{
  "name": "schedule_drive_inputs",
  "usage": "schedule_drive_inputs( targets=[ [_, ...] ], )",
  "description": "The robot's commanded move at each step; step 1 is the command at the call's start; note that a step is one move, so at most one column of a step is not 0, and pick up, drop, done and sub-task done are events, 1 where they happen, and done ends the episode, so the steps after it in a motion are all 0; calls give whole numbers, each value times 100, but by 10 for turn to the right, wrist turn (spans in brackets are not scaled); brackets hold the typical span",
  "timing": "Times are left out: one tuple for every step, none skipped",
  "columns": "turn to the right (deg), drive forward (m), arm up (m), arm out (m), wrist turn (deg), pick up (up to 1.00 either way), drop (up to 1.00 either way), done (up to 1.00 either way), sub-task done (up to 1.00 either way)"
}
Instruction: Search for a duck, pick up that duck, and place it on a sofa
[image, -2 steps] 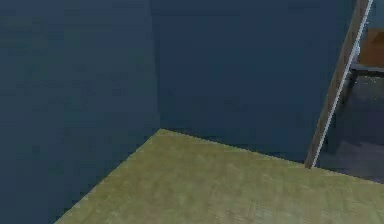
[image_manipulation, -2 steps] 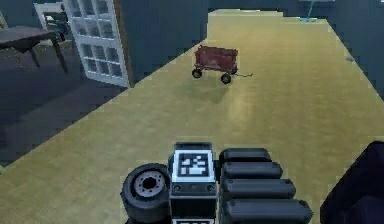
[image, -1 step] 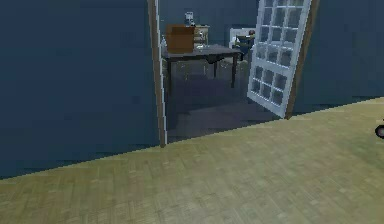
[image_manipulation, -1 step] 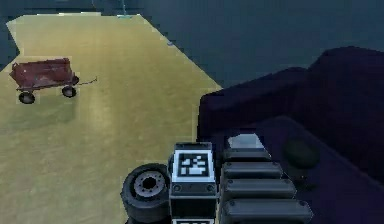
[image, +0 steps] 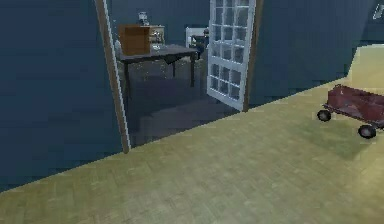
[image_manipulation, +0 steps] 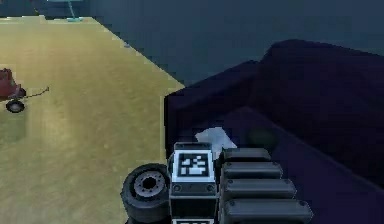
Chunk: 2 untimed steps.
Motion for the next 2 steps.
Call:
schedule_drive_inputs(
  targets=[
    [450, 0, 0, 0, 0, 0, 0, 0, 0],
    [450, 0, 0, 0, 0, 0, 0, 0, 0]
  ],
)
